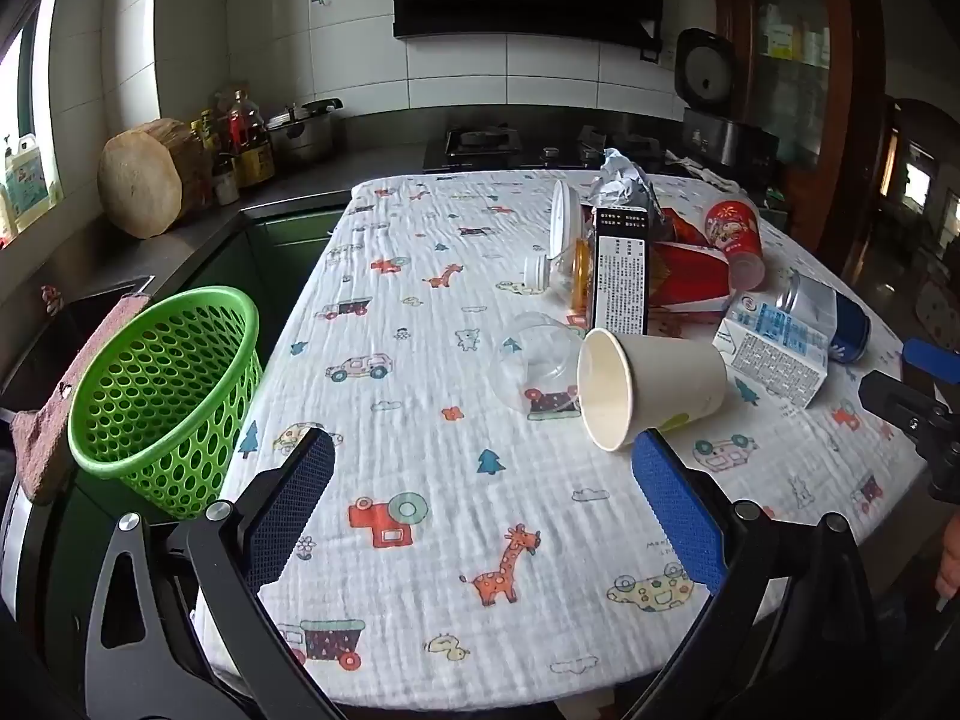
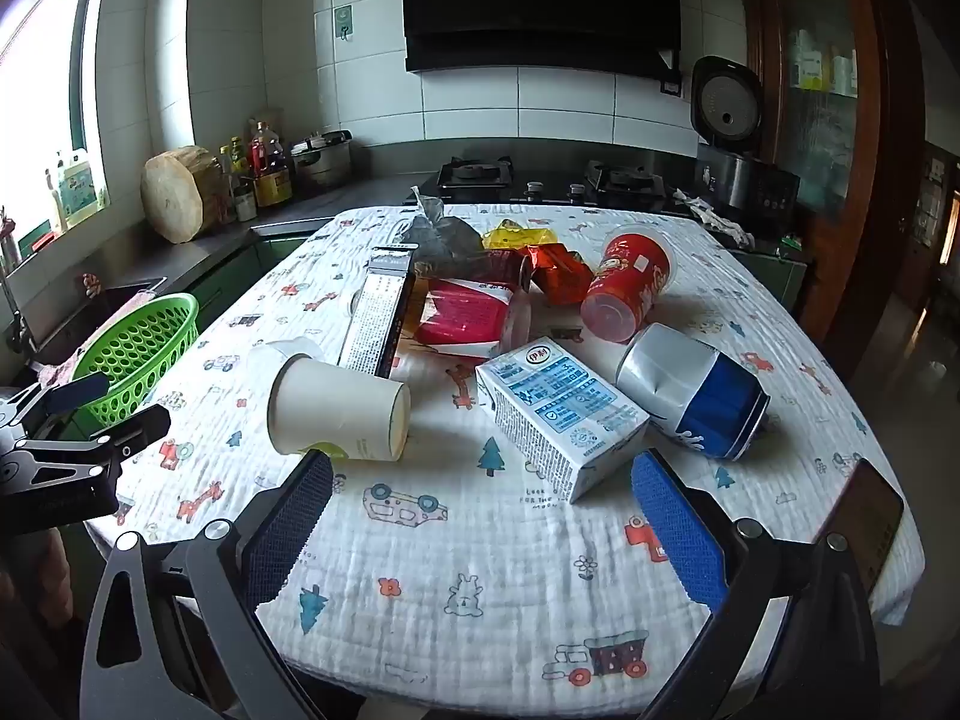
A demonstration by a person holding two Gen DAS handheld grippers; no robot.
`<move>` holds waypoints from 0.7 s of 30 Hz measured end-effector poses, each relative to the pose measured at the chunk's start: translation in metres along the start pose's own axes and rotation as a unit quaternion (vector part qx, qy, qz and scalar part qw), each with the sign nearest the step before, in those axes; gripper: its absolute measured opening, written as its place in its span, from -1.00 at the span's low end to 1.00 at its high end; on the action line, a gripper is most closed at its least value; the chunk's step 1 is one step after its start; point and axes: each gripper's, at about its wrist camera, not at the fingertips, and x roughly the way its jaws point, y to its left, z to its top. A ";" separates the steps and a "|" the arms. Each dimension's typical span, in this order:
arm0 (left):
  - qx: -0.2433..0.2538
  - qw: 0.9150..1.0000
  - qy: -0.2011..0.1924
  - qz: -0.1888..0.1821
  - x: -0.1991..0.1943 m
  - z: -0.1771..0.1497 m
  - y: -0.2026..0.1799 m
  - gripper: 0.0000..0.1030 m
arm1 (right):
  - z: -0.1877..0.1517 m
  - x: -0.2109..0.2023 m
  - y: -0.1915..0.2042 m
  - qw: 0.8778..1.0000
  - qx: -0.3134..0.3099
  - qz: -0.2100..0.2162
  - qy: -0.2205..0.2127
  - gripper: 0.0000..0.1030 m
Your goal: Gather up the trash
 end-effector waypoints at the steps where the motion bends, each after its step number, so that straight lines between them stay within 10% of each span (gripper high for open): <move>1: 0.000 1.000 -0.002 0.001 -0.001 0.000 0.000 0.90 | 0.000 0.000 0.000 1.000 0.000 0.000 0.000 0.88; 21: -0.015 1.000 -0.003 0.016 -0.002 0.000 0.006 0.91 | -0.001 -0.002 -0.001 1.000 -0.002 -0.004 -0.002 0.88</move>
